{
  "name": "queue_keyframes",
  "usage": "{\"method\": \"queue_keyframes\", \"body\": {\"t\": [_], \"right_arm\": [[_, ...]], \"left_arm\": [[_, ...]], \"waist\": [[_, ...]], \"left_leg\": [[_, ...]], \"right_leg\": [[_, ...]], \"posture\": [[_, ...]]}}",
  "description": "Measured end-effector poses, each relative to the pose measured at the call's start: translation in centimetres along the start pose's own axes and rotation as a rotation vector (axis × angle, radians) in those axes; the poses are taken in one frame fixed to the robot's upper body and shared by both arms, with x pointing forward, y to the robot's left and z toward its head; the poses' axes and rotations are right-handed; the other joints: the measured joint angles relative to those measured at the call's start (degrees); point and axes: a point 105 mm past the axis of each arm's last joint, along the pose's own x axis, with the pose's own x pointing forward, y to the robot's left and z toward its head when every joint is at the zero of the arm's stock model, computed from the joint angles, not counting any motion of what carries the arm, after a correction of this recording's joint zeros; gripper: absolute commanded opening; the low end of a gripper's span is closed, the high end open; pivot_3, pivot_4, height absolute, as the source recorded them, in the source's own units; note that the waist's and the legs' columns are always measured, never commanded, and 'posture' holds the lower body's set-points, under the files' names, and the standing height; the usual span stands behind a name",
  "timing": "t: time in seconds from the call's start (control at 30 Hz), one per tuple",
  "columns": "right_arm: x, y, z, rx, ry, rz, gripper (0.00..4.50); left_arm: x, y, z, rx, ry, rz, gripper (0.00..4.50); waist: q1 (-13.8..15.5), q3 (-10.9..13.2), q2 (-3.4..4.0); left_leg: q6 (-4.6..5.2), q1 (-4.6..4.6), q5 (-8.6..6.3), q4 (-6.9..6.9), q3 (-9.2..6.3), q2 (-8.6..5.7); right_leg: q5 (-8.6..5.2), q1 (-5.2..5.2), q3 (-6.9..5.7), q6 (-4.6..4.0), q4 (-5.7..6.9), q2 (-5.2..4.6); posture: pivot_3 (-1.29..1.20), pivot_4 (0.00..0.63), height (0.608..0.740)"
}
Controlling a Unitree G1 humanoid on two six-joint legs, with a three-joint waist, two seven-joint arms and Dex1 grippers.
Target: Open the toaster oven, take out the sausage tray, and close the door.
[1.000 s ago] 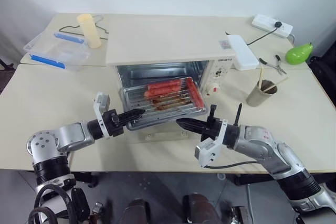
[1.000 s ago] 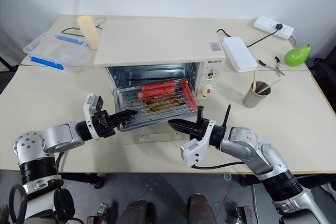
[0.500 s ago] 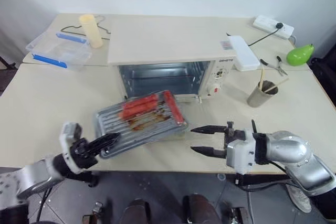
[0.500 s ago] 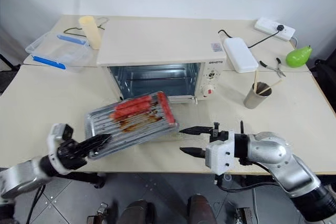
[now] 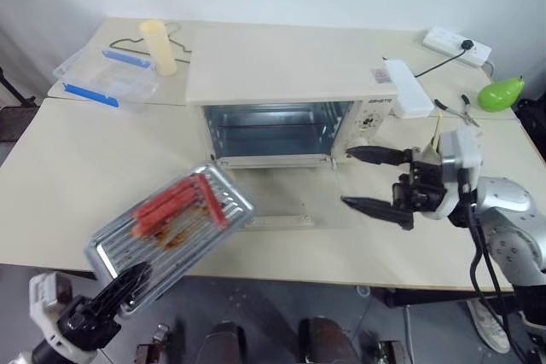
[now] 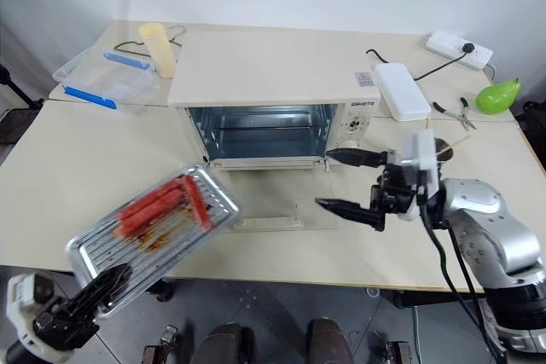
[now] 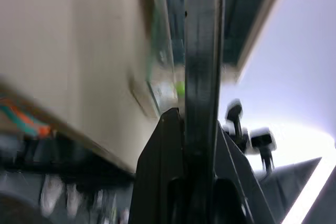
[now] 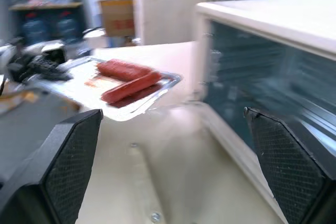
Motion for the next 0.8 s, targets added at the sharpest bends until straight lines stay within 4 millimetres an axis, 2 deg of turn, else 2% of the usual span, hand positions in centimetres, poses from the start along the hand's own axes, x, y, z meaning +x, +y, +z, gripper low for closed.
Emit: {"method": "queue_keyframes", "body": {"t": [0.13, 0.17, 0.23, 0.4, 0.5, 0.63, 0.73, 0.8], "right_arm": [[0.8, 0.8, -0.2, -0.060, -0.013, 0.056, 4.49], [1.0, 0.9, -0.1, -0.110, -0.022, 0.067, 4.49], [2.2, 1.8, 0.0, -0.335, -0.084, 0.133, 4.49], [1.8, 1.5, -1.1, -0.317, -0.056, 0.141, 4.49], [1.2, 1.2, -1.8, -0.280, -0.025, 0.129, 4.49], [-0.1, 0.3, -2.6, -0.209, 0.034, 0.066, 4.49], [-3.2, -1.0, -4.8, -0.098, 0.191, 0.012, 3.93], [-5.7, -2.8, -6.8, -0.047, 0.286, -0.101, 3.25]], "left_arm": [[-0.7, 0.2, 1.0, 0.017, -0.097, 0.016, 0.00], [-0.9, 0.2, 1.2, 0.020, -0.127, 0.016, 0.00], [-1.7, 0.5, 2.5, 0.029, -0.259, 0.014, 0.00], [-1.3, -0.3, 4.8, 0.085, -0.362, -0.015, 0.00], [-1.1, -0.2, 5.3, 0.088, -0.353, -0.006, 0.00], [-0.8, -0.8, 5.6, 0.117, -0.320, -0.014, 0.00], [-0.4, -1.2, 6.3, 0.134, -0.310, -0.029, 0.00], [-0.1, -1.2, 6.4, 0.129, -0.311, -0.032, 0.00]], "waist": [[0.1, 0.0, 0.02], [0.0, 0.0, 0.01], [-0.3, 0.0, -0.01], [0.1, 0.0, -0.01], [-0.1, 0.0, -0.02], [-0.1, 0.0, -0.02], [0.0, 0.0, 0.00], [-0.1, 0.0, 0.00]], "left_leg": [[0.07, 0.03, -0.03, 0.02, -0.14, -0.11], [0.08, 0.03, -0.04, 0.02, -0.14, -0.12], [0.14, 0.03, -0.11, 0.01, -0.06, -0.14], [0.20, -0.02, -0.10, 0.12, -0.14, -0.24], [0.21, -0.01, -0.11, 0.12, -0.12, -0.23], [0.21, 0.03, -0.11, 0.12, -0.14, -0.18], [0.25, 0.05, -0.08, 0.12, -0.13, -0.22], [0.26, 0.08, -0.08, 0.13, -0.09, -0.23]], "right_leg": [[0.04, 0.23, -0.12, 0.02, -0.25, -0.08], [0.07, 0.27, -0.12, 0.00, -0.34, -0.07], [0.15, 0.35, -0.15, 0.02, -0.53, -0.03], [0.16, 0.42, -0.25, 0.03, -0.55, -0.08], [0.16, 0.44, -0.25, 0.03, -0.55, -0.07], [0.16, 0.44, -0.25, 0.03, -0.52, -0.07], [0.16, 0.48, -0.25, 0.03, -0.52, -0.08], [0.17, 0.51, -0.24, 0.02, -0.55, -0.09]], "posture": [[0.00, 0.150, 0.740], [0.00, 0.150, 0.740], [0.00, 0.150, 0.740], [0.00, 0.150, 0.740], [0.00, 0.150, 0.740], [0.00, 0.150, 0.740], [0.00, 0.150, 0.740], [0.00, 0.150, 0.740]]}}
